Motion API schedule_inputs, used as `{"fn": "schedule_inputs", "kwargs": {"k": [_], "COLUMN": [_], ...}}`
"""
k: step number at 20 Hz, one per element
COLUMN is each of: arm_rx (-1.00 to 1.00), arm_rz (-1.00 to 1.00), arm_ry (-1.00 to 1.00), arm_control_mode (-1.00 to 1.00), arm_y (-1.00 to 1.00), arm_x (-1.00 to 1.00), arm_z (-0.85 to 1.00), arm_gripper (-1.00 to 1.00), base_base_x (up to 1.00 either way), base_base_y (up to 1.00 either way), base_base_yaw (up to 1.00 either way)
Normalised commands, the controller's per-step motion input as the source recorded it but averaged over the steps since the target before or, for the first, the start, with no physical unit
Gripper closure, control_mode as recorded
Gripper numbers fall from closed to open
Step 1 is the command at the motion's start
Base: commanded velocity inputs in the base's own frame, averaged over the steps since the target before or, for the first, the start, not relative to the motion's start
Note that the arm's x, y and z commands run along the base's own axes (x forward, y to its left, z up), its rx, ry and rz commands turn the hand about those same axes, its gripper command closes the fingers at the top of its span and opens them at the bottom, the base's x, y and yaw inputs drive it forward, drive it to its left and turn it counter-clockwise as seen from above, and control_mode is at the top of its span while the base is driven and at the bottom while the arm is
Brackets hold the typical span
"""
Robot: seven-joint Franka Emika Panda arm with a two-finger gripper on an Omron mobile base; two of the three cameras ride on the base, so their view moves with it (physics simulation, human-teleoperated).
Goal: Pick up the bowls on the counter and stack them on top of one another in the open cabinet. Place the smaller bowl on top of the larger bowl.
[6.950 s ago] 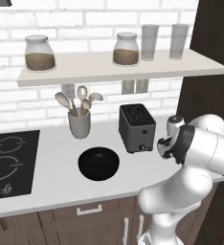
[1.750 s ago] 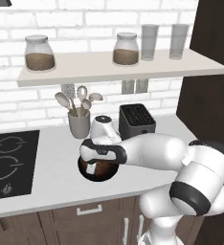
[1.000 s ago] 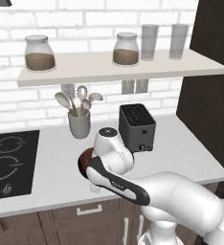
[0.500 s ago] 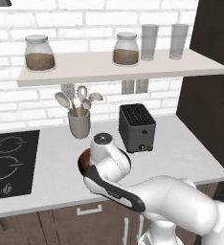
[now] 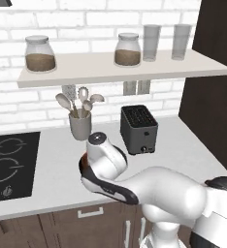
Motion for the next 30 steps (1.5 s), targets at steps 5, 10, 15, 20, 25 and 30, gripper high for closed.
{"fn": "schedule_inputs", "kwargs": {"k": [5, 10, 15, 20, 25, 30], "arm_rx": [-0.02, -0.02, -0.01, -0.01, -0.01, 0.00], "arm_rz": [0.00, 0.00, 0.00, 0.00, 0.00, 0.00], "arm_ry": [-0.02, 0.00, 0.00, 0.00, 0.00, 0.00], "arm_control_mode": [-1.00, -1.00, -1.00, -1.00, -1.00, -1.00], "arm_y": [0.00, 0.00, 0.00, 0.00, 0.00, -0.02], "arm_x": [0.31, 0.36, 0.09, 0.16, 0.18, 0.07], "arm_z": [-0.16, -0.38, -0.38, -0.22, -0.10, -0.14], "arm_gripper": [-1.00, -1.00, -1.00, -1.00, 1.00, 1.00], "base_base_x": [0.00, 0.00, 0.00, 0.00, 0.00, 0.00], "base_base_y": [0.00, 0.00, 0.00, 0.00, 0.00, 0.00], "base_base_yaw": [0.00, 0.00, 0.00, 0.00, 0.00, 0.00]}}
